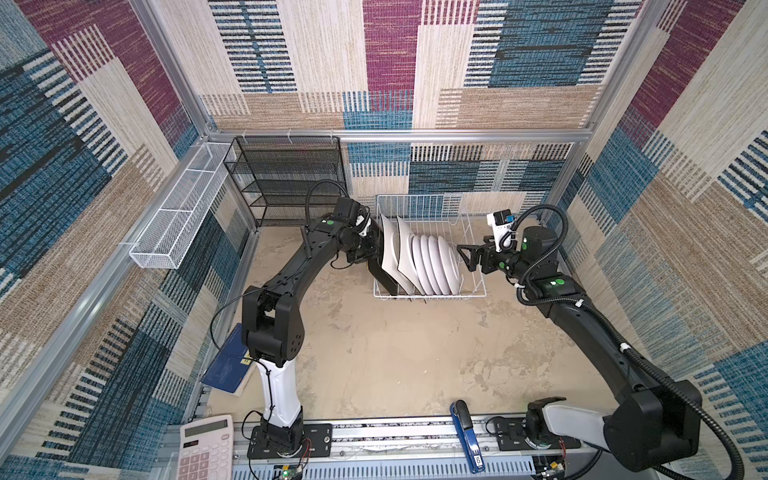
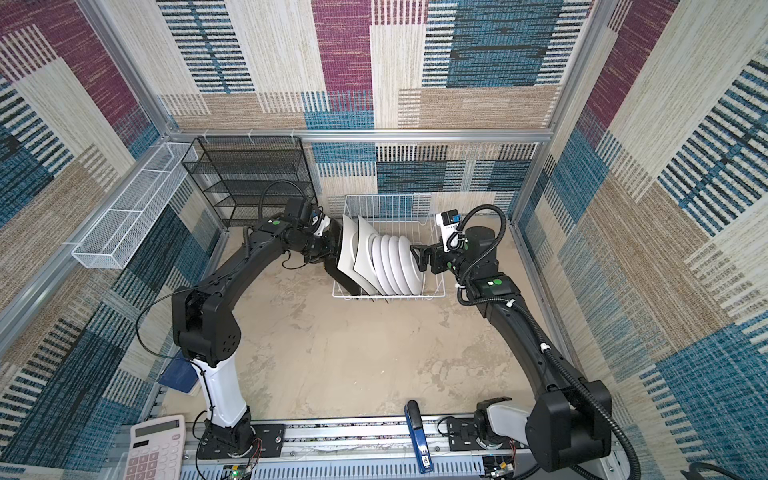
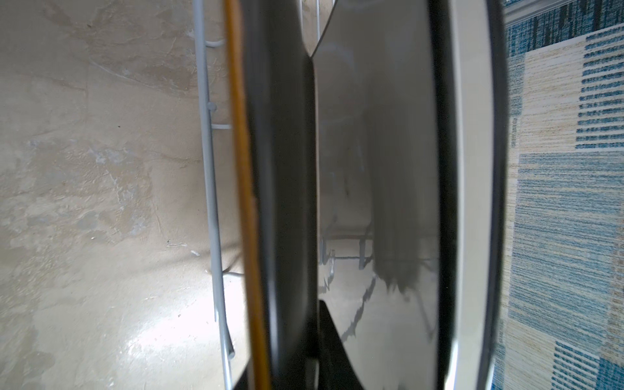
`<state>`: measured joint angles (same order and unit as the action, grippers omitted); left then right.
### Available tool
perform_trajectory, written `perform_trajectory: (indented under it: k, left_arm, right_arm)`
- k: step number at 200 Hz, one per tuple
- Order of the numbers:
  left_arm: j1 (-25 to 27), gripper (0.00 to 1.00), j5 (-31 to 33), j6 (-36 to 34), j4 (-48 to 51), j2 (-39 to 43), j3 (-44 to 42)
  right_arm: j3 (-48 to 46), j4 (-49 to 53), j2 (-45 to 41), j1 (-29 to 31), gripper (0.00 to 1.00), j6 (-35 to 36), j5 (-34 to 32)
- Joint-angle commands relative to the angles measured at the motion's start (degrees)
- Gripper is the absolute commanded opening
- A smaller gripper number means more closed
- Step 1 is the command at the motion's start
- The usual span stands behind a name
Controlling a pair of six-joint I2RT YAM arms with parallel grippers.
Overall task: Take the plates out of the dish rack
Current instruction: 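Close the left gripper on the dark plate's rim while the right gripper waits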
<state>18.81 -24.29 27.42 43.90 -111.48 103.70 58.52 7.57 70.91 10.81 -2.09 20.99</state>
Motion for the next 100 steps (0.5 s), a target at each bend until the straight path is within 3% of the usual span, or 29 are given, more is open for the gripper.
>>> perform_trajectory:
  k: [1,22,34,100]
  left_arm:
    - [-0.23,0.13,0.99,-0.06,-0.59,1.0,-0.3]
    - [-0.17,0.08,0.52,0.6,-1.15,1.24,-0.65]
    - [-0.24,0.0,-0.04,1.15,-1.63,1.42,-0.82]
    - [-0.11,0.0,-2.52,3.13,-4.7,4.21,-2.59]
  right_arm:
    - [-0.23,-2.04,-0.28,0.0,0.99,-0.55,-0.32]
    - [-0.25,-1.86,-0.41,0.05,0.99,-0.79,-0.54]
    - [-0.14,-1.86,-0.69,0.0,0.99,-0.82,-0.68]
    - [0.63,-2.03,0.05,0.01,0.99,-1.38,-0.35]
